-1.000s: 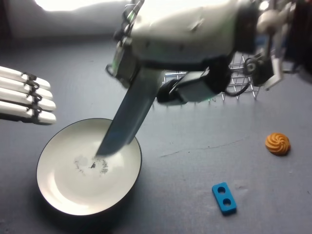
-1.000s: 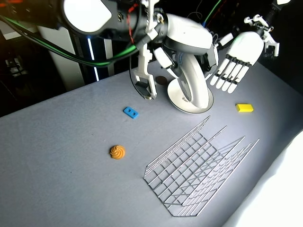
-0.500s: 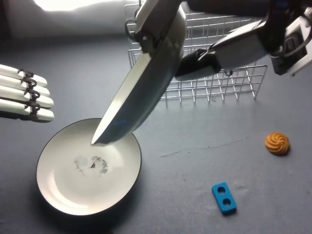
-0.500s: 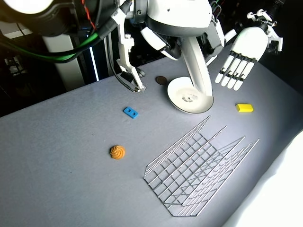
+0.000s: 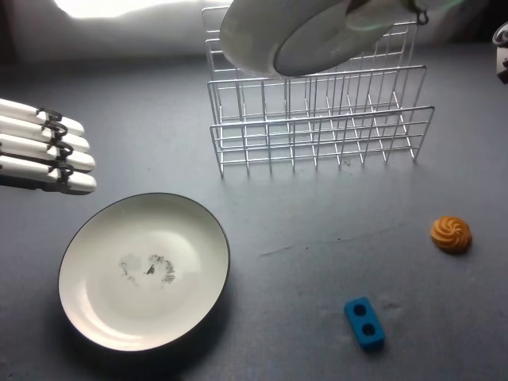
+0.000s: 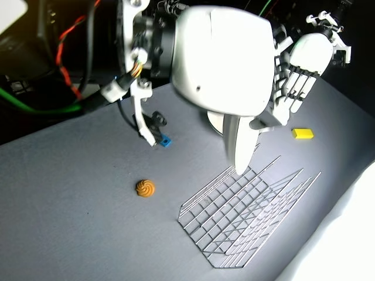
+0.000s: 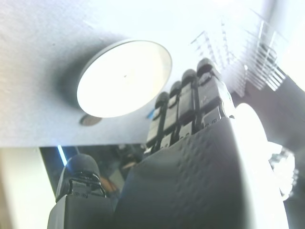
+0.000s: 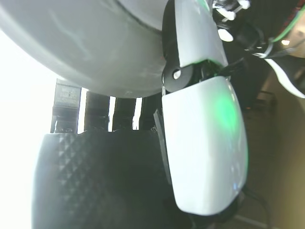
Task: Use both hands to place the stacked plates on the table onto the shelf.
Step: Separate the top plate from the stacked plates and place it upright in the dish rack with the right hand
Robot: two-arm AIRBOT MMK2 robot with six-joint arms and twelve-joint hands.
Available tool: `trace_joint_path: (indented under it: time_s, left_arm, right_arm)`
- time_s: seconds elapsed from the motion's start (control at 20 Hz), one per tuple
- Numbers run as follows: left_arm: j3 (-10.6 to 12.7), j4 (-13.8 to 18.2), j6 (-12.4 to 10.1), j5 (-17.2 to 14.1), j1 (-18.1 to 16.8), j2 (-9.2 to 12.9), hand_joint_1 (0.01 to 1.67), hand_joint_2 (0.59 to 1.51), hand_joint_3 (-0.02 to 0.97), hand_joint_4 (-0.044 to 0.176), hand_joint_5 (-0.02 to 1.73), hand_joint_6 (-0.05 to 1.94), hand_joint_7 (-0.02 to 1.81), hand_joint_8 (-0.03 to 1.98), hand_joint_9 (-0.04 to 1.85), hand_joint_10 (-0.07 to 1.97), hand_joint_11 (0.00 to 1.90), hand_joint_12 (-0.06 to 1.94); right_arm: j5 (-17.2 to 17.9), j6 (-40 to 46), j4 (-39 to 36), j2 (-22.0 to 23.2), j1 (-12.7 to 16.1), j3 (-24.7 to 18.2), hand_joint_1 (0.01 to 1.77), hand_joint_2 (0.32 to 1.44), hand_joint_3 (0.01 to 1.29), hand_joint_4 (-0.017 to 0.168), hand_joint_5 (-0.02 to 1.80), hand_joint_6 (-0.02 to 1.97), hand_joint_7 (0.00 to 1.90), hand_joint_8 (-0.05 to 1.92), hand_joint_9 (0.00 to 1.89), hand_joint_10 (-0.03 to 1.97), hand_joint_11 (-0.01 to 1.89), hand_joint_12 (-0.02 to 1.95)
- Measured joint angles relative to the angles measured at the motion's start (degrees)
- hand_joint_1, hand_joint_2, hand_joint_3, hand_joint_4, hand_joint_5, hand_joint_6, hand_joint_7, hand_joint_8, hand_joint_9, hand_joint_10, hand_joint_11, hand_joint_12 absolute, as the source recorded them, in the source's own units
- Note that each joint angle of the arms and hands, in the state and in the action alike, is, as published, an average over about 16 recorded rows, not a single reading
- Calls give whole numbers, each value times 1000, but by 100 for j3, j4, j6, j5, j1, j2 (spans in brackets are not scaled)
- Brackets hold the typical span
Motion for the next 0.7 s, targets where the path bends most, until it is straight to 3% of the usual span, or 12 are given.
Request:
trace_joint_path:
  time_s: [0.7]
  left_arm:
    - [-134,16,-27,441,386,-354,24,1106,17,3,18,16,15,-3,22,7,21,1]
  right_arm:
    - [-841,585,82,-504,-64,1021,1339,967,16,-7,969,910,1068,820,940,1079,701,1167]
